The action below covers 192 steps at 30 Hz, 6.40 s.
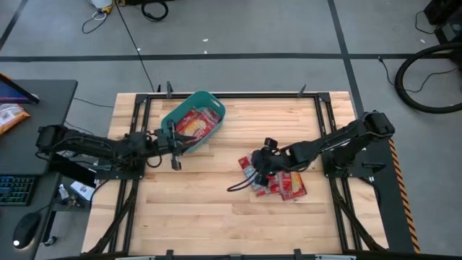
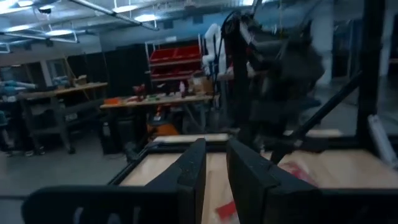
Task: Sort popcorn bags into baskets
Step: Put the red popcorn bag into the blue bin
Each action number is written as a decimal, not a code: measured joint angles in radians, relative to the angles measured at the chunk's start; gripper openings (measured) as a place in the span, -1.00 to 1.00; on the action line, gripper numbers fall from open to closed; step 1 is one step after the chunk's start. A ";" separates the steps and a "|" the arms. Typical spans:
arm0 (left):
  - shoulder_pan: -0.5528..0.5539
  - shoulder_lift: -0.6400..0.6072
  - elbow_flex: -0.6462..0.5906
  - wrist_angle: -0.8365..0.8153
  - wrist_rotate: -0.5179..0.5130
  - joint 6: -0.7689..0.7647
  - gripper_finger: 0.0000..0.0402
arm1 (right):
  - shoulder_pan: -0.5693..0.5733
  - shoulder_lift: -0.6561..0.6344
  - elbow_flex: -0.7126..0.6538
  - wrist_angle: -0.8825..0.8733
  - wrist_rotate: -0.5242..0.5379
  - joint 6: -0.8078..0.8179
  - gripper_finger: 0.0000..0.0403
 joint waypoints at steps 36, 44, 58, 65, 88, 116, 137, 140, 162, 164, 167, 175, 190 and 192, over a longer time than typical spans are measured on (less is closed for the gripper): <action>-0.064 -0.001 -0.001 -0.153 0.004 -0.119 -0.66 | -0.364 0.239 0.081 -0.200 -0.617 0.169 0.32; -0.064 -0.001 -0.001 -0.167 0.004 -0.118 -0.66 | -0.368 0.270 0.083 -0.168 -0.636 0.134 -0.03; -0.062 -0.001 0.000 -0.187 0.004 -0.117 -0.66 | -0.373 0.257 0.094 -0.167 -0.585 0.087 -0.47; -0.062 -0.001 0.000 -0.186 0.004 -0.117 -0.66 | -0.373 0.257 0.100 -0.159 -0.585 0.076 -0.66; -0.062 -0.001 0.000 -0.186 0.004 -0.117 -0.66 | -0.341 0.175 0.283 -0.321 -0.354 -0.021 -0.92; -0.136 -0.059 0.000 -0.220 0.211 -0.203 -0.66 | -0.242 0.339 0.461 0.595 0.289 -1.016 -0.92; -0.158 -0.258 0.000 -0.641 -0.241 -0.242 -0.66 | -0.342 0.613 0.682 0.844 0.178 -1.489 -0.92; -0.158 -0.264 0.000 -0.643 -0.254 -0.250 -0.66 | -0.355 0.662 0.754 0.846 0.179 -1.532 -0.92; -0.159 -0.350 0.000 -0.801 -0.197 -0.303 -0.66 | -0.346 0.773 0.843 0.614 0.163 -1.510 -0.59; -0.159 -0.350 0.000 -0.801 -0.197 -0.303 -0.66 | -0.335 0.773 0.843 0.578 0.163 -1.486 -0.54; -0.159 -0.350 0.000 -0.806 -0.197 -0.309 -0.66 | -0.320 0.773 0.843 0.540 0.176 -1.457 -0.48; -0.159 -0.350 0.000 -0.808 -0.197 -0.318 -0.66 | -0.292 0.763 0.842 0.405 0.193 -1.350 -0.29; -0.159 -0.349 0.000 -0.811 -0.196 -0.328 -0.66 | -0.273 0.697 0.842 0.096 0.204 -1.075 -0.07; -0.159 -0.349 0.000 -0.814 -0.196 -0.328 -0.66 | -0.261 0.674 0.842 0.035 0.210 -1.029 -0.07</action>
